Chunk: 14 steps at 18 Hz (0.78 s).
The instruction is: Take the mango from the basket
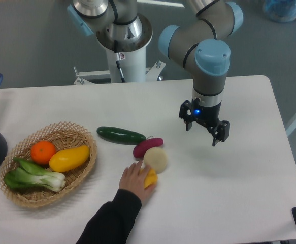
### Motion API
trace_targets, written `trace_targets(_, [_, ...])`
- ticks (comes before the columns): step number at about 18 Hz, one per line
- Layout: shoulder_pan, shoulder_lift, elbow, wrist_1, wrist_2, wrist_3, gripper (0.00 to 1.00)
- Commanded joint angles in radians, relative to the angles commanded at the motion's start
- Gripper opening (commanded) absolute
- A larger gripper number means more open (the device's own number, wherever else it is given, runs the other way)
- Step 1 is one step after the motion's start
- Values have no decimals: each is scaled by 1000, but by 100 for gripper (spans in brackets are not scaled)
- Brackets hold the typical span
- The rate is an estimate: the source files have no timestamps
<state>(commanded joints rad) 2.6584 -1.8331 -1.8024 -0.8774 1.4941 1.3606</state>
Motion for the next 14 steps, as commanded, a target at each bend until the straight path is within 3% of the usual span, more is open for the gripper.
trace_targets(9, [-20,2,-2,5,-11,-21,100])
trace_targets(11, [-28,3,-18,9,-62,-93,100])
trace_targets(14, [-29,12,-32,12,-123,-98,100])
